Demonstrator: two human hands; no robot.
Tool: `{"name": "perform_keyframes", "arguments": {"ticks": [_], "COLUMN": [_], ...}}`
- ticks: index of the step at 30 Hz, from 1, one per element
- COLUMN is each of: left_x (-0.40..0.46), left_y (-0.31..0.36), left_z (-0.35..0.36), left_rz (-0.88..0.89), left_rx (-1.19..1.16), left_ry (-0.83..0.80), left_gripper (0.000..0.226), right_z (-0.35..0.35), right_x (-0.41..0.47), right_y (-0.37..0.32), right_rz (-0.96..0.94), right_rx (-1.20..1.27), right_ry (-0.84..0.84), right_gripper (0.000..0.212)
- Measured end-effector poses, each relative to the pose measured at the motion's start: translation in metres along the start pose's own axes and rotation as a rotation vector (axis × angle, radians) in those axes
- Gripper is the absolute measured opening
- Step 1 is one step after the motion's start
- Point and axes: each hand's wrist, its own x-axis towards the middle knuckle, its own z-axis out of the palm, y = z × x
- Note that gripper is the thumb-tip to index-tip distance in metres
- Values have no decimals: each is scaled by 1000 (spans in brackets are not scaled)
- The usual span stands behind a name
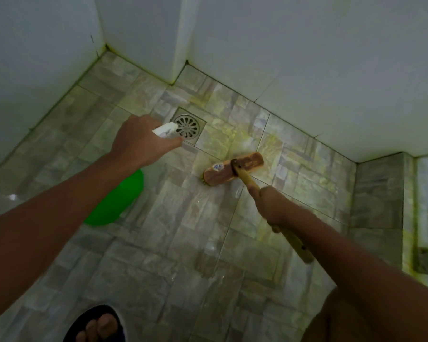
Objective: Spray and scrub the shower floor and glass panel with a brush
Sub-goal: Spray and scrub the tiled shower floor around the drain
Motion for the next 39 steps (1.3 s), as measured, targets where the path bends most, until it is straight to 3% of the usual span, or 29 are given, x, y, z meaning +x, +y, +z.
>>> {"name": "perform_keyframes", "arguments": {"ticks": [8, 13, 18, 23, 29, 36, 39], "left_x": [7, 8, 7, 5, 11, 12, 11], "left_y": [-13, -13, -16, -17, -16, -29, -33], "left_z": [3, -2, -12, -10, -9, -20, -26], "left_rz": [29, 10, -12, -3, -26, -40, -51], "left_rx": [-20, -56, -105, -135, -75, -143, -150], "left_ry": [3, 1, 81, 92, 66, 93, 114], "left_gripper": [54, 55, 66, 66, 65, 56, 58], "right_z": [-54, -38, -64, -98, -90, -93, -92], "right_x": [62, 32, 43, 75, 86, 72, 70], "right_y": [-96, -23, 21, -45, -126, -41, -32], "right_rz": [-136, -52, 63, -62, -239, -89, 6], "right_rx": [24, -89, -132, -212, -269, -332, -234], "right_ry": [54, -25, 41, 129, 59, -6, 8], "right_gripper": [52, 52, 66, 60, 63, 75, 75]}}
